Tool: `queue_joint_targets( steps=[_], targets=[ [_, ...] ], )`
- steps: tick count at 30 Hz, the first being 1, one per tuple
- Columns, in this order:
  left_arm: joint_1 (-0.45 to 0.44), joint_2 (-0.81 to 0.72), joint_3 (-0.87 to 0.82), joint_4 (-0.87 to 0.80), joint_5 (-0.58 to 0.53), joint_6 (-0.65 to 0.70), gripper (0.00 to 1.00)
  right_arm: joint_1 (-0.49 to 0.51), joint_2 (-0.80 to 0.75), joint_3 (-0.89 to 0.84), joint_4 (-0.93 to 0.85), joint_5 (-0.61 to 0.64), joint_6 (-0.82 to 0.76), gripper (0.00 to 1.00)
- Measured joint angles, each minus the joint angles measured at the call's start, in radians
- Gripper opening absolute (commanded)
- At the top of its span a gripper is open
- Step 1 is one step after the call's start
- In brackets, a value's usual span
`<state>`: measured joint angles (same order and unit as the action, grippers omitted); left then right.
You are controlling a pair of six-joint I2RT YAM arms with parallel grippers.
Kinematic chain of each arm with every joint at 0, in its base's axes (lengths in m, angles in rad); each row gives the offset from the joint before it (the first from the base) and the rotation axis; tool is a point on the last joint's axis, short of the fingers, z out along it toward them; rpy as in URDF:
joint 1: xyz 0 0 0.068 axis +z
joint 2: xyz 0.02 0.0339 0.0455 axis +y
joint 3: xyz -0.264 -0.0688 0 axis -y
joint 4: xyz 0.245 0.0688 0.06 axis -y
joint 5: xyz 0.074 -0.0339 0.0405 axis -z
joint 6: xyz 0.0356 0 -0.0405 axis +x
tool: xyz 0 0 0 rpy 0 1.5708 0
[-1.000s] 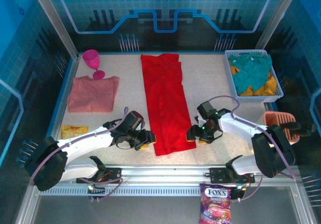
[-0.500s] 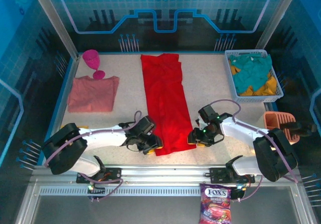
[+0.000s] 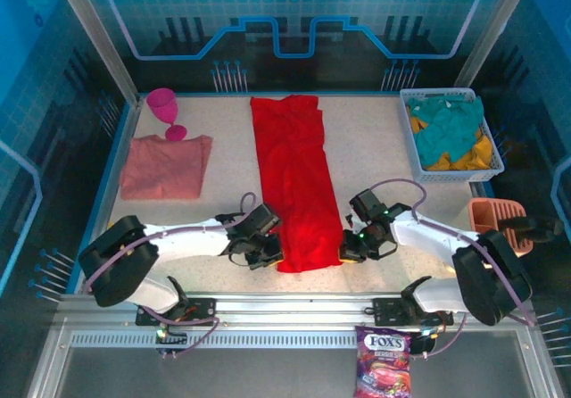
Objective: Fold and stack the t-shirts
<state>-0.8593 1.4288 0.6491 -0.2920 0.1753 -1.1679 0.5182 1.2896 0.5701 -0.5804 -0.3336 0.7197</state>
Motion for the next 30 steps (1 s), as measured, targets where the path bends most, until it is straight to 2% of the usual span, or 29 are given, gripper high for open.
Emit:
queue_joint_targets(
  steps=[4,6,9,11,12,14,16,20,23,30],
  targets=[
    [0.013,-0.120,-0.013,-0.069,-0.020,0.027,0.00,0.000,-0.047,0.000,-0.032,0.003,0.006,0.00],
    [0.019,-0.156,-0.029,-0.086,-0.023,0.035,0.00,0.000,-0.055,0.000,-0.043,0.004,0.006,0.07],
    [0.019,-0.174,-0.073,-0.073,-0.022,0.041,0.01,0.007,-0.052,0.000,-0.040,-0.004,0.014,0.08],
    [0.020,-0.170,-0.100,-0.064,-0.018,0.040,0.05,0.022,-0.042,0.000,-0.033,-0.012,0.020,0.14],
    [0.020,-0.165,-0.110,-0.059,-0.016,0.040,0.11,0.034,-0.034,0.000,-0.030,-0.015,0.023,0.20],
    [0.020,-0.150,-0.124,-0.046,-0.011,0.033,0.27,0.052,-0.025,-0.001,-0.031,-0.016,0.033,0.43],
    [0.020,-0.135,-0.137,-0.032,-0.003,0.029,0.37,0.066,-0.021,-0.005,-0.031,-0.014,0.040,0.48],
    [0.022,-0.135,-0.137,-0.006,0.008,0.023,0.40,0.079,-0.021,-0.013,-0.032,-0.008,0.050,0.58],
    [0.023,-0.135,-0.137,-0.004,0.012,0.022,0.36,0.081,-0.021,-0.015,-0.031,-0.007,0.063,0.58],
    [0.026,-0.127,-0.148,-0.007,0.012,0.018,0.21,0.100,0.004,-0.015,-0.008,-0.008,0.084,0.42]
  ],
)
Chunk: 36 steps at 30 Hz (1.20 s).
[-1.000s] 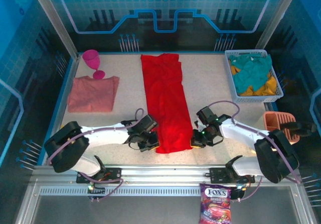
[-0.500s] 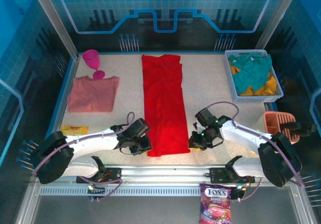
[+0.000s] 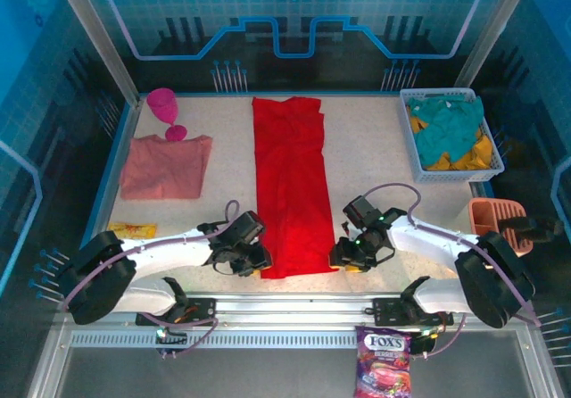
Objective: Fold and stack the t-shirts
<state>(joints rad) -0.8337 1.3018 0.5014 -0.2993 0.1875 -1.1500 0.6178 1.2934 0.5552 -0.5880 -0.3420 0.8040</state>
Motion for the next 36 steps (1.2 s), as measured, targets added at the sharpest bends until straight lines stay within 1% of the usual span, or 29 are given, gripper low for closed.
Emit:
queue_joint_targets(
  steps=[1,3,6,11,13,15,16,17,22,27,29,33,36],
  targets=[
    [0.000,0.000,-0.001,-0.001,0.000,-0.002,0.20,0.006,0.003,0.000,0.007,0.000,0.006,0.38],
    [0.000,0.000,-0.001,-0.002,0.000,-0.003,0.18,0.018,0.006,0.000,0.023,-0.003,0.018,0.34],
    [0.000,0.000,-0.002,-0.001,0.000,-0.003,0.16,0.027,0.026,0.000,0.050,-0.009,0.028,0.32],
    [0.000,0.000,-0.007,0.010,0.001,-0.003,0.13,0.030,0.047,0.002,0.058,-0.008,0.039,0.24],
    [0.000,0.002,-0.008,0.013,0.001,-0.004,0.10,0.031,0.055,0.003,0.057,-0.006,0.042,0.16],
    [0.000,0.003,-0.009,0.020,0.003,-0.004,0.04,0.030,0.068,0.008,0.047,-0.002,0.042,0.05],
    [0.000,0.003,-0.009,0.022,0.004,-0.004,0.01,0.031,0.068,0.010,0.057,-0.008,0.047,0.02],
    [0.000,0.003,-0.009,0.024,0.005,-0.006,0.00,0.039,0.071,0.010,0.073,-0.008,0.048,0.00],
    [-0.007,-0.001,-0.009,0.024,0.004,-0.002,0.00,0.047,0.060,0.010,0.075,-0.003,0.056,0.00],
    [-0.006,-0.042,0.013,-0.044,-0.005,0.007,0.00,0.050,-0.001,0.056,-0.011,0.030,0.056,0.00],
    [0.025,-0.058,0.043,-0.076,0.006,0.023,0.00,0.042,-0.005,0.105,-0.043,0.040,0.049,0.00],
    [0.125,-0.066,0.130,-0.129,0.013,0.077,0.00,-0.007,0.023,0.215,-0.082,0.055,0.009,0.00],
    [0.160,-0.066,0.168,-0.146,0.019,0.112,0.00,-0.026,0.056,0.259,-0.091,0.064,-0.022,0.00]
  ],
)
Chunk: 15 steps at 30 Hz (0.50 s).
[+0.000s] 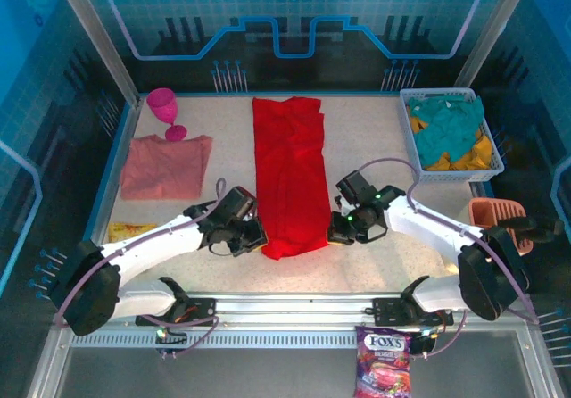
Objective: Fold and stack the t-shirts
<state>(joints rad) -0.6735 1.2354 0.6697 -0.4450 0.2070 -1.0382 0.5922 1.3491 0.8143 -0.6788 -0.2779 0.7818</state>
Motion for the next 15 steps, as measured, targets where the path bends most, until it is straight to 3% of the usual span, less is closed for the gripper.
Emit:
queue_joint_targets(
  steps=[10,15],
  targets=[
    [0.048,0.017,0.008,-0.010,0.053,0.054,0.00,-0.044,0.039,0.008,-0.013,-0.016,-0.034,0.00],
    [0.131,0.100,0.106,-0.045,0.069,0.117,0.00,-0.085,0.130,0.143,-0.033,-0.018,-0.077,0.00]
  ],
)
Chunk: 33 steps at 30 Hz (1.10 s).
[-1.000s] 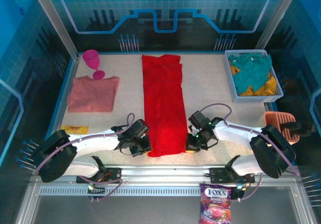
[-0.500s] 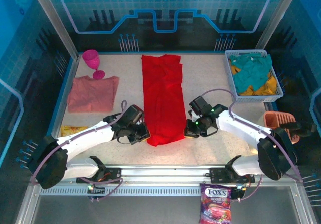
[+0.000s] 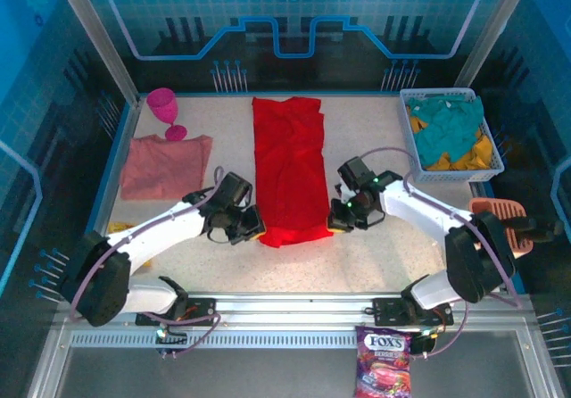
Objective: Fold and stack the t-shirts
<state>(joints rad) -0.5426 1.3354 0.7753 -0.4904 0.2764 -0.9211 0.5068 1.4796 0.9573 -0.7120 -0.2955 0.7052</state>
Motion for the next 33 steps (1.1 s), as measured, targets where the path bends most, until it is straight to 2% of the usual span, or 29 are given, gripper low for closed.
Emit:
queue_joint_targets(
  steps=[14,22,31,33],
  targets=[
    [0.187,0.369,0.396,-0.037,0.047,0.185,0.00,-0.123,0.338,0.386,-0.014,-0.003,-0.119,0.00],
    [0.278,0.540,0.583,-0.049,0.092,0.229,0.00,-0.194,0.524,0.594,-0.039,-0.023,-0.165,0.00],
    [0.352,0.677,0.737,-0.056,0.135,0.251,0.00,-0.223,0.692,0.854,-0.092,-0.041,-0.190,0.00],
    [0.358,0.708,0.772,-0.055,0.147,0.256,0.11,-0.227,0.728,0.903,-0.100,-0.051,-0.190,0.01]
  ],
)
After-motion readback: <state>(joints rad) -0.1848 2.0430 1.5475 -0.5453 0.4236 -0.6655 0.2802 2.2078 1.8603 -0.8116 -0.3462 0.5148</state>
